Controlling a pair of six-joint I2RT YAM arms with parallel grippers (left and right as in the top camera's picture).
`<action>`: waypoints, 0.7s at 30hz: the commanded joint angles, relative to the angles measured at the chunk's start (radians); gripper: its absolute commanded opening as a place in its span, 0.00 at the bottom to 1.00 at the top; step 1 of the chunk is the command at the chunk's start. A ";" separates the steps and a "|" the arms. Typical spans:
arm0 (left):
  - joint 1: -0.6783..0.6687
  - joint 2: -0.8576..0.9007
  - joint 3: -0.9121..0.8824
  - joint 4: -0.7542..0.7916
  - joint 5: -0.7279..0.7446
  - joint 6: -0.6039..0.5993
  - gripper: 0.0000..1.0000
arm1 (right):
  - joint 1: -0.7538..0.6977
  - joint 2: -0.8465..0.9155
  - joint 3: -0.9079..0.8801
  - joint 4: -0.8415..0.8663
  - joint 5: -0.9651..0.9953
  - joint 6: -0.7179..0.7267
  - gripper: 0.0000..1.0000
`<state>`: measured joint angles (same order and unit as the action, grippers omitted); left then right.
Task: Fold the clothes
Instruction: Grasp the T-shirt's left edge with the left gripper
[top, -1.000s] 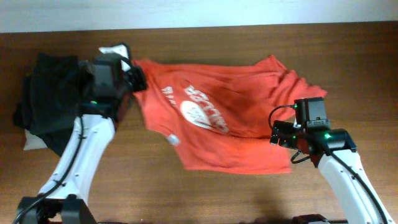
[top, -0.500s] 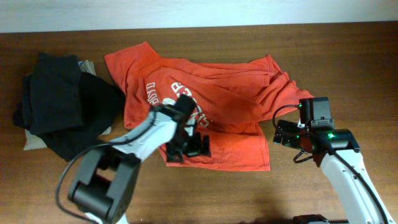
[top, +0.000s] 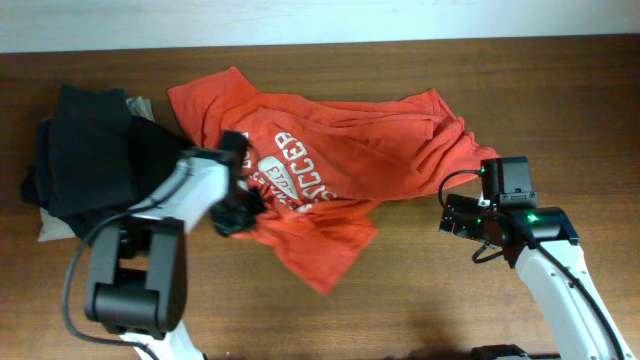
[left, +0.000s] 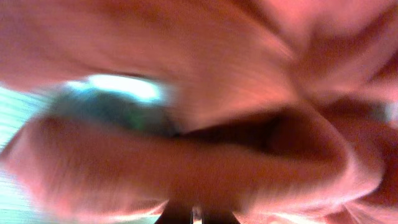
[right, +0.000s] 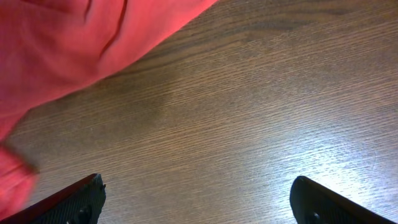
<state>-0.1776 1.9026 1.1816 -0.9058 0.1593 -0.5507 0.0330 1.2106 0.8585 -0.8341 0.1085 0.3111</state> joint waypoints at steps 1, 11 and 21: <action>0.118 0.016 0.046 -0.056 0.026 0.108 0.67 | -0.007 -0.010 0.018 0.000 0.020 0.008 0.99; -0.097 0.016 0.025 -0.168 0.114 0.080 0.85 | -0.007 -0.008 0.018 0.000 0.020 0.008 0.99; -0.140 0.016 -0.129 0.088 0.053 0.021 0.06 | -0.007 -0.008 0.018 -0.001 0.020 0.008 0.99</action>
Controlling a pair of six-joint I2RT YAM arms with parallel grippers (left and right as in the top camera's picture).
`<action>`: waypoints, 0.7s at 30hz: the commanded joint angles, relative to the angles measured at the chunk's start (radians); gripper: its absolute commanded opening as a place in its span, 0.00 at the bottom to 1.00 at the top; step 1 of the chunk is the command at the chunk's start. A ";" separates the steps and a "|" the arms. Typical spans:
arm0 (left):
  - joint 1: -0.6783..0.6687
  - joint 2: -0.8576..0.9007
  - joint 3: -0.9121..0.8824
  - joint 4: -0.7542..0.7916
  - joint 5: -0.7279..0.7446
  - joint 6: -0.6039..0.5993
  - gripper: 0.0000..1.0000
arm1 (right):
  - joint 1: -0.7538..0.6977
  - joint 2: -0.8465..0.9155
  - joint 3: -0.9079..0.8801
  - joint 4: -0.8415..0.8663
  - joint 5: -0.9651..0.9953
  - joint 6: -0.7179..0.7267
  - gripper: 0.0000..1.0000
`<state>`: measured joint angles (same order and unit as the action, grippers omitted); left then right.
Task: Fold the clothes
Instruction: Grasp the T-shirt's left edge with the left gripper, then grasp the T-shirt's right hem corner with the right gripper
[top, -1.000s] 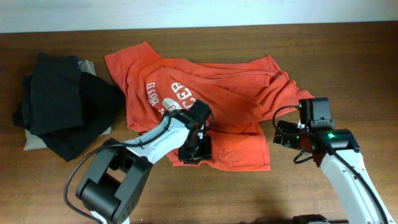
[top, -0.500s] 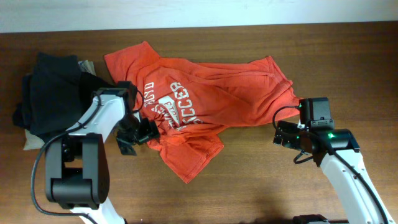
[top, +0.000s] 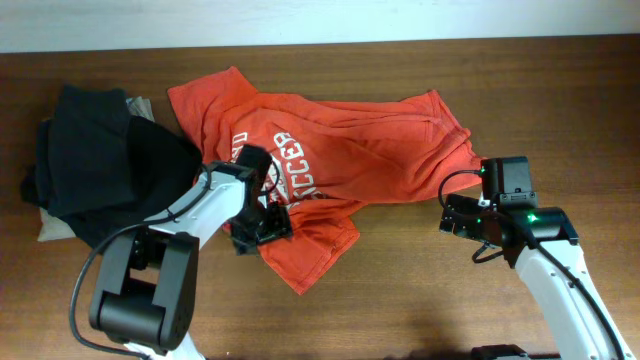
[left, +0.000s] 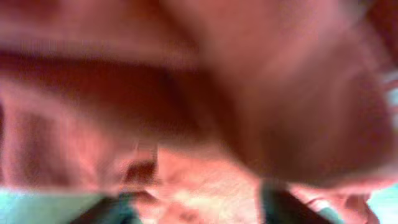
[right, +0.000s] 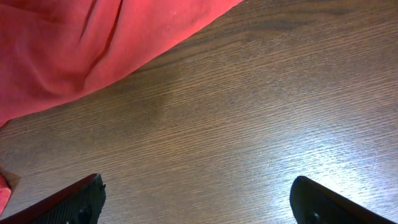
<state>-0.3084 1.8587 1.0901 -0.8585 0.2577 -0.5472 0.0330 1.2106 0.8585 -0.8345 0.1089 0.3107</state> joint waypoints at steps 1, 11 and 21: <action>-0.010 0.060 -0.038 0.039 -0.056 0.017 0.01 | -0.007 -0.008 0.018 0.000 0.020 0.008 0.99; 0.042 -0.307 -0.037 -0.306 -0.265 0.119 0.00 | -0.007 -0.002 0.018 -0.014 0.019 0.009 0.99; 0.266 -0.619 -0.044 -0.409 -0.291 0.119 0.00 | -0.007 0.351 0.017 0.330 -0.053 0.005 0.97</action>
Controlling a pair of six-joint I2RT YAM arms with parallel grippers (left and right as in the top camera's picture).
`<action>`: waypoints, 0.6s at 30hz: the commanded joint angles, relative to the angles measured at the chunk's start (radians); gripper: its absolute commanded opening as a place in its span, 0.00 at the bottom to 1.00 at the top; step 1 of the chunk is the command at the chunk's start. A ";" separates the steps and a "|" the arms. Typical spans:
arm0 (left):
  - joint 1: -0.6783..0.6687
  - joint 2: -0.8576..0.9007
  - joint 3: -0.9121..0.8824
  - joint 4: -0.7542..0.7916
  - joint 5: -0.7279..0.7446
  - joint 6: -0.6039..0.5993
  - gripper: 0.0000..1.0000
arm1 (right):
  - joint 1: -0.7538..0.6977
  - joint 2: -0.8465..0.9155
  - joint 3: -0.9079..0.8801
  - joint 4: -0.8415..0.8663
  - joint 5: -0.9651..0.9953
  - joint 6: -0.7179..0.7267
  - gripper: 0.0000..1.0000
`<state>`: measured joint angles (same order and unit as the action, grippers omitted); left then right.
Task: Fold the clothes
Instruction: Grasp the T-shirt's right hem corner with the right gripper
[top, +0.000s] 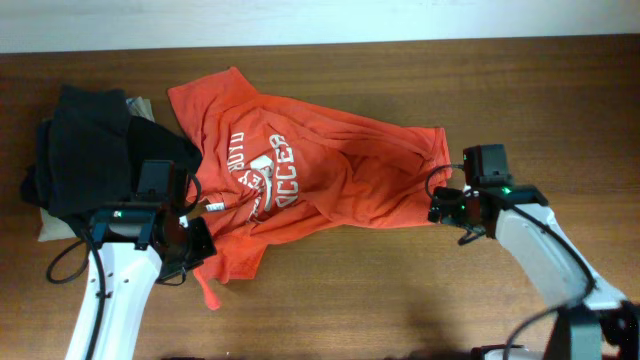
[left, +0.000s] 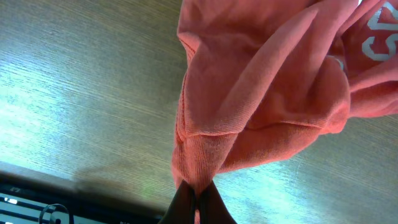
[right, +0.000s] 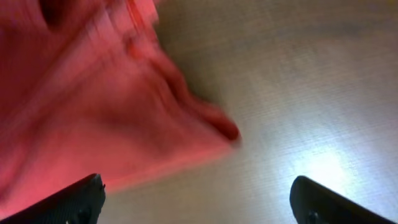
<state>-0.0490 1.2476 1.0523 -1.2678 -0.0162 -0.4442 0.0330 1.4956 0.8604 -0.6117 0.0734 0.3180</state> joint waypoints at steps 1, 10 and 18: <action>0.006 -0.008 -0.006 0.002 -0.017 0.016 0.00 | -0.007 0.092 0.015 0.162 -0.017 -0.025 0.94; 0.006 -0.008 -0.007 0.013 -0.014 0.016 0.00 | -0.007 0.277 0.029 0.455 -0.201 -0.059 0.25; 0.006 -0.008 -0.007 0.063 -0.014 0.015 0.00 | -0.008 -0.033 0.170 0.333 -0.087 -0.059 0.04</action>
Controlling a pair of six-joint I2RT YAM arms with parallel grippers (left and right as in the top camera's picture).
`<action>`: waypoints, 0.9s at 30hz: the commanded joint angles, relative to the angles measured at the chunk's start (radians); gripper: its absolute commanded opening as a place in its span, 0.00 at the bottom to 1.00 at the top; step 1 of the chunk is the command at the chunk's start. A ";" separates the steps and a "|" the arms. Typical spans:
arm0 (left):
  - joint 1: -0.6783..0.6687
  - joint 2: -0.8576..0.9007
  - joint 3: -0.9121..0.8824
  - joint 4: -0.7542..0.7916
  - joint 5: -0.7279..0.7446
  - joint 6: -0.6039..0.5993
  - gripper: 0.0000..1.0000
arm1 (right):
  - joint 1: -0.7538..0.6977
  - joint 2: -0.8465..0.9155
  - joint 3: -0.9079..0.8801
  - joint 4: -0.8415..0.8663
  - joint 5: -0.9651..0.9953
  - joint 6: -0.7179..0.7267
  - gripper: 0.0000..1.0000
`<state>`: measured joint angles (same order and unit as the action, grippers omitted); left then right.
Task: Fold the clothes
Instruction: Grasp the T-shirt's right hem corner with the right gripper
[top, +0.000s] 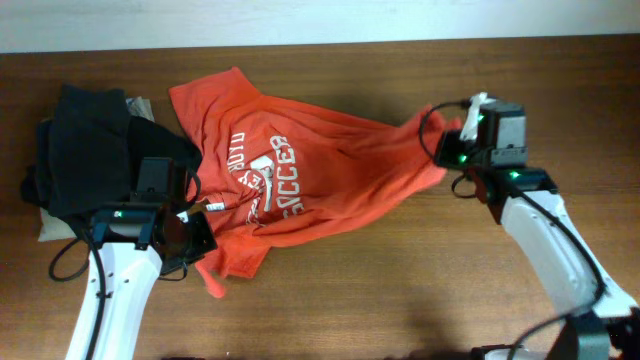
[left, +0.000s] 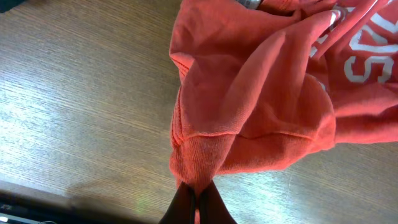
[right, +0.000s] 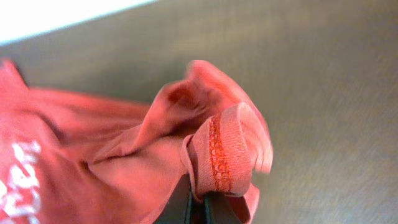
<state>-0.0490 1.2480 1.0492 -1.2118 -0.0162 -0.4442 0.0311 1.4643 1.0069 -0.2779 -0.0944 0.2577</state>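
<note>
An orange T-shirt (top: 310, 180) with white lettering lies crumpled across the middle of the table. My left gripper (top: 196, 243) is shut on its lower left hem (left: 196, 162), seen bunched between the dark fingers in the left wrist view. My right gripper (top: 452, 140) is shut on the shirt's right edge, a stitched hem (right: 221, 152) folded between its fingers, held up off the table at the right.
A heap of dark clothes (top: 95, 160) with a pale piece under it lies at the far left. Bare wooden table (top: 400, 290) runs along the front and the right side. The table's back edge meets a white wall.
My right gripper was open low beside the shirt's right edge; now it is shut on that edge and stands higher and further back. The left gripper holds the same hem, barely moved.
At first my left gripper was at the shirt's middle left, the right one open over bare table. Then the left sat further right among the folds. Later it held the hem at the front left. Now both grippers hold the shirt, one at each end.
</note>
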 joint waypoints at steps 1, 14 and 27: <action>0.006 -0.008 -0.004 0.007 -0.015 0.016 0.00 | -0.006 0.002 0.024 -0.023 0.080 0.002 0.04; 0.006 -0.008 -0.004 0.022 -0.033 0.015 0.00 | -0.096 0.131 0.164 -0.306 0.070 0.001 0.47; 0.006 -0.008 -0.004 0.053 -0.033 0.016 0.00 | -0.175 0.166 0.047 -0.534 0.012 0.040 0.88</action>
<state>-0.0490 1.2480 1.0485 -1.1618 -0.0349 -0.4442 -0.1410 1.6417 1.1221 -0.8799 -0.0357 0.2882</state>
